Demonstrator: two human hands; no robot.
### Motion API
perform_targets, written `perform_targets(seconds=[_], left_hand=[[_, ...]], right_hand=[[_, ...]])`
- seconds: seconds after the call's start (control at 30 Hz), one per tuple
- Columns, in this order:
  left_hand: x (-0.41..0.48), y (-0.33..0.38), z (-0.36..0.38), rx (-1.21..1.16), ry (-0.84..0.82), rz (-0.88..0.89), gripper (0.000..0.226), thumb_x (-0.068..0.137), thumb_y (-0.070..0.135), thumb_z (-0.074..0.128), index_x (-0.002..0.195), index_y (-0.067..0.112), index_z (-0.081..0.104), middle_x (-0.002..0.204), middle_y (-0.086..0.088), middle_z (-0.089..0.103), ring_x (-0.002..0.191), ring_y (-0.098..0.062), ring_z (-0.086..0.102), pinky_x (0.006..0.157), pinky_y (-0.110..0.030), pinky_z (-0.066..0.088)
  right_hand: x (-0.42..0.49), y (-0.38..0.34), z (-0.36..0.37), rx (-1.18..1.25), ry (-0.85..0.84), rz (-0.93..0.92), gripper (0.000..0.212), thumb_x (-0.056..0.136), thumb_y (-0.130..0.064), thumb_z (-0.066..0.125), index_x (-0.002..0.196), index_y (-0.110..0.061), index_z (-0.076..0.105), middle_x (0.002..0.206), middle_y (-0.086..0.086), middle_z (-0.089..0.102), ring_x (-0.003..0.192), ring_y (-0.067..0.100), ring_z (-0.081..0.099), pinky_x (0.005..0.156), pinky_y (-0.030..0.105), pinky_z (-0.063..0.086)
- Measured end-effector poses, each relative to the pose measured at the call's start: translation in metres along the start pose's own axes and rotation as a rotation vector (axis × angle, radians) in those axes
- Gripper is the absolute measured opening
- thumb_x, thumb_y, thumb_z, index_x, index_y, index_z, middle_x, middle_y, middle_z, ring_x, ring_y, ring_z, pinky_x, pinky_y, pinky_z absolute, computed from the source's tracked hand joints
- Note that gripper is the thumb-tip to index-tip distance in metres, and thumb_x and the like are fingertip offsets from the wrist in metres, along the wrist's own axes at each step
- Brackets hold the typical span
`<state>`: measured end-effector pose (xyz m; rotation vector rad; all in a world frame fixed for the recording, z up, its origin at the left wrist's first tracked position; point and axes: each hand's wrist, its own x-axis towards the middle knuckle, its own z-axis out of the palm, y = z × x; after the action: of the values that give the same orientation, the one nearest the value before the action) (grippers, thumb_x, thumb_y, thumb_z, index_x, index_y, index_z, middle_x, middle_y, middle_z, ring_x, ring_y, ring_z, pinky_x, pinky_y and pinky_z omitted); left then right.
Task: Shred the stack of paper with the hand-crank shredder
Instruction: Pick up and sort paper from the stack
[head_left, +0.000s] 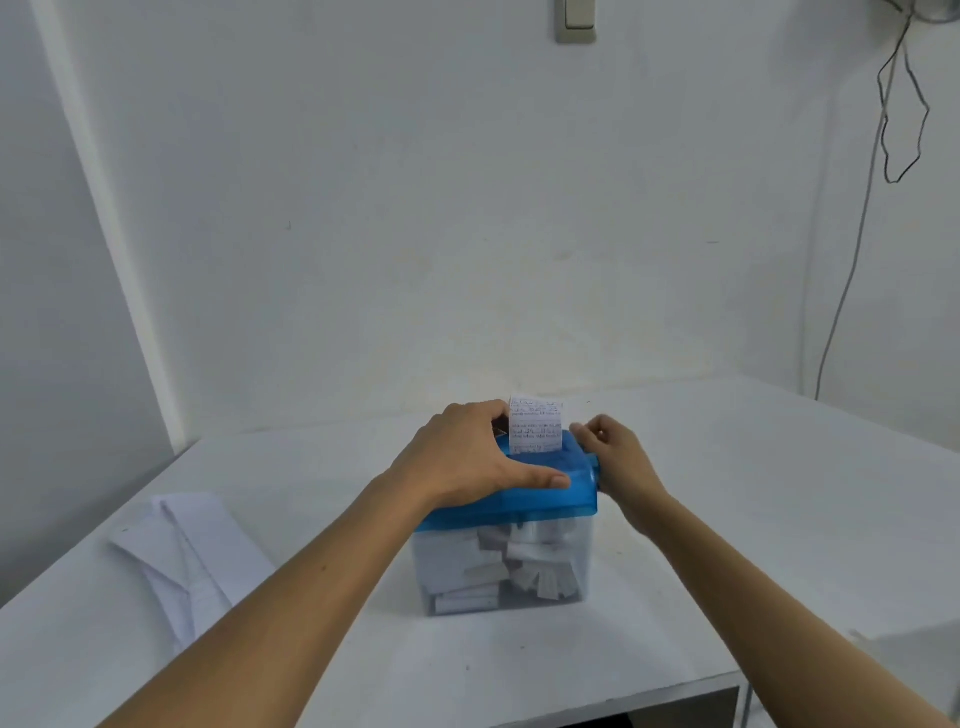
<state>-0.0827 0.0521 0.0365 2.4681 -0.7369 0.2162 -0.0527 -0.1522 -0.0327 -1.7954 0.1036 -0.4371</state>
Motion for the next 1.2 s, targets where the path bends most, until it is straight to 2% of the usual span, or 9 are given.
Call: perform_targets(seconds=[0.13,0.27,0.37,0.53,0.63,0.77,1.0,1.1,1.2], left_hand=[[0.001,0.001,-0.001,0.084,-0.029,-0.061,0.083,0.06,0.087,0.071,0.126,0.04,0.054,0.127,0.019,0.062,0.105,-0.008,0.059,0.09,-0.032,0.054],[0.004,0.001,-0.002,0.214,-0.094,-0.156,0.084,0.056,0.099,0.057,0.113,0.037,0.064,0.108,0.017,0.065,0.093,-0.008,0.06,0.084,-0.035,0.053],[0.006,0.001,-0.002,0.221,-0.123,-0.171,0.088,0.056,0.1,0.054,0.119,0.039,0.063,0.11,0.016,0.064,0.095,-0.01,0.06,0.082,-0.034,0.052],[0.005,0.005,-0.003,0.19,-0.167,-0.168,0.085,0.056,0.098,0.059,0.121,0.043,0.061,0.115,0.017,0.063,0.099,-0.012,0.06,0.083,-0.034,0.052],[0.005,0.008,-0.005,0.172,-0.178,-0.172,0.088,0.057,0.096,0.061,0.124,0.04,0.062,0.119,0.015,0.064,0.103,-0.014,0.06,0.09,-0.037,0.053],[0.005,0.01,-0.006,0.153,-0.215,-0.17,0.092,0.058,0.094,0.063,0.13,0.037,0.061,0.123,0.013,0.064,0.105,-0.017,0.06,0.09,-0.037,0.054],[0.005,0.008,-0.008,0.092,-0.245,-0.16,0.091,0.059,0.091,0.067,0.134,0.038,0.059,0.125,0.013,0.063,0.106,-0.018,0.06,0.097,-0.041,0.052],[0.004,0.008,-0.008,0.104,-0.226,-0.157,0.097,0.061,0.088,0.069,0.14,0.036,0.055,0.134,0.012,0.059,0.115,-0.018,0.058,0.103,-0.04,0.049],[0.006,0.007,-0.006,0.106,-0.226,-0.141,0.093,0.059,0.09,0.067,0.136,0.037,0.058,0.131,0.012,0.061,0.109,-0.016,0.059,0.099,-0.041,0.052]], right_hand=[[-0.02,0.029,0.002,-0.038,0.005,0.072,0.024,0.103,-0.015,0.048,0.092,0.005,0.056,0.072,0.012,0.061,0.06,0.02,0.052,0.048,0.027,0.044],[-0.053,0.036,-0.003,-0.071,0.054,0.03,0.045,0.105,-0.031,0.048,0.076,0.002,0.056,0.054,0.004,0.055,0.045,0.013,0.047,0.047,0.03,0.039],[-0.082,0.025,-0.012,-0.093,0.029,-0.023,0.054,0.105,-0.04,0.045,0.074,0.001,0.062,0.053,0.005,0.061,0.043,0.013,0.053,0.046,0.024,0.043],[-0.106,0.0,-0.047,-0.135,-0.164,-0.081,0.046,0.099,-0.039,0.058,0.073,-0.002,0.066,0.058,0.009,0.065,0.048,0.018,0.057,0.049,0.023,0.044],[-0.108,-0.015,-0.06,0.031,-0.306,-0.138,0.046,0.079,-0.049,0.069,0.064,-0.006,0.06,0.058,0.011,0.054,0.052,0.023,0.054,0.052,0.027,0.043],[-0.101,-0.027,-0.066,0.08,-0.35,-0.243,0.037,0.083,-0.04,0.067,0.063,-0.011,0.058,0.058,0.007,0.049,0.053,0.021,0.049,0.052,0.029,0.043],[-0.079,-0.06,-0.052,-0.088,-0.074,-0.375,0.052,0.097,-0.045,0.05,0.065,-0.005,0.058,0.05,0.004,0.055,0.043,0.017,0.049,0.044,0.025,0.042],[-0.053,-0.069,-0.047,-0.128,0.041,-0.401,0.04,0.102,-0.033,0.054,0.075,-0.004,0.058,0.057,0.0,0.061,0.044,0.017,0.054,0.041,0.027,0.043],[-0.023,-0.072,-0.037,-0.175,0.129,-0.395,0.032,0.102,-0.032,0.057,0.084,-0.006,0.056,0.062,-0.004,0.063,0.041,0.007,0.052,0.04,0.019,0.041]])
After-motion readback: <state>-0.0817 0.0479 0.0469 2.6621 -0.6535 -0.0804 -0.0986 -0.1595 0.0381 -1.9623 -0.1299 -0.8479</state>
